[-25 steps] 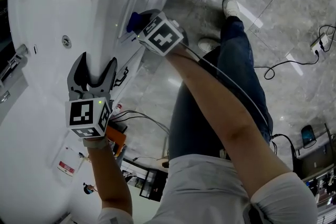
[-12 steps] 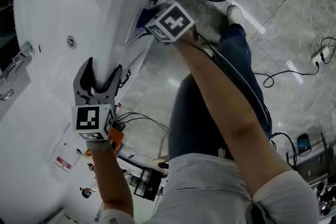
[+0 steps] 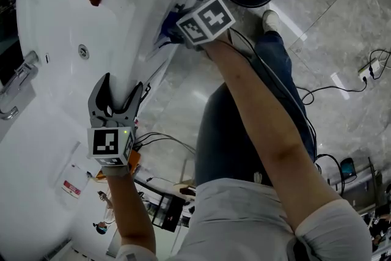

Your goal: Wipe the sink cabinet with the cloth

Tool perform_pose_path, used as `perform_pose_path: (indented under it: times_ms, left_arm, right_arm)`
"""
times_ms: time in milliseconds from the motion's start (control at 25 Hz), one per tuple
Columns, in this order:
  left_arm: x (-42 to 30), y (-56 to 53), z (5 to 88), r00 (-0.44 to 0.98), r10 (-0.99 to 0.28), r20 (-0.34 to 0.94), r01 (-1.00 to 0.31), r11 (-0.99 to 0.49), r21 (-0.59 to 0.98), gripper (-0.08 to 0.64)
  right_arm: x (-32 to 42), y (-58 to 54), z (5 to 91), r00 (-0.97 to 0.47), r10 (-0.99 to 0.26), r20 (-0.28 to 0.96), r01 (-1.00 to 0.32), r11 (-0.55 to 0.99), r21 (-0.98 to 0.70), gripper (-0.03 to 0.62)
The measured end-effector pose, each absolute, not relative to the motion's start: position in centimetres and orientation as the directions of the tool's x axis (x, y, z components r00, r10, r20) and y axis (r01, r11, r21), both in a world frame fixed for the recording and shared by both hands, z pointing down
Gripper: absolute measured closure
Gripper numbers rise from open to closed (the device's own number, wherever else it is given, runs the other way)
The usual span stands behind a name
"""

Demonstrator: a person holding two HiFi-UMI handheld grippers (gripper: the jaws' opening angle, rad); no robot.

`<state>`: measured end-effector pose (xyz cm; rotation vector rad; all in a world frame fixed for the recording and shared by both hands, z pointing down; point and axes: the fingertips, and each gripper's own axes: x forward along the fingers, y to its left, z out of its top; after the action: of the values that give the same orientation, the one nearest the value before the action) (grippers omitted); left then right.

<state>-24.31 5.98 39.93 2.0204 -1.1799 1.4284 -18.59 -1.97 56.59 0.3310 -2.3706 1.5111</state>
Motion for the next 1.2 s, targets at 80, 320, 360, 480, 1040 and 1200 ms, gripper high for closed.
perform_pose_path:
  times_ms: [80, 320, 360, 480, 1040, 1200]
  left_arm:
    - [-24.3, 6.0, 40.0, 0.121, -0.404, 0.907, -0.813, -0.564, -0.143, 0.233]
    - [-24.2, 6.0, 40.0, 0.117, -0.399, 0.909, -0.813, -0.564, -0.143, 0.232]
    - [-24.2, 6.0, 40.0, 0.115, -0.397, 0.910, -0.813, -0.564, -0.143, 0.232]
    - [-24.3, 6.2, 40.1, 0.106, -0.388, 0.916, -0.815, -0.562, -0.143, 0.230]
    - [-24.2, 6.0, 40.4, 0.089, -0.370, 0.925, -0.819, -0.555, -0.144, 0.224]
    - [-24.2, 6.0, 40.4, 0.084, -0.366, 0.927, -0.819, -0.555, -0.144, 0.224]
  right_arm:
    - [-18.1, -2.4, 56.5, -0.921, -0.022, 0.388, -0.362, 0.418, -0.833, 0.482]
    - [-15.7, -4.8, 56.5, -0.918, -0.059, 0.391, -0.384, 0.364, -0.848, 0.483]
    - [-15.2, -5.4, 56.6, -0.918, -0.067, 0.391, -0.388, 0.354, -0.851, 0.483]
    - [-14.5, -6.1, 56.6, -0.919, -0.062, 0.390, -0.387, 0.339, -0.858, 0.483]
    - [-10.4, -10.6, 58.0, -0.880, -0.160, 0.448, -0.476, 0.308, -0.824, 0.483]
    - [-10.2, -10.7, 59.8, -0.860, -0.165, 0.482, -0.510, 0.298, -0.807, 0.483]
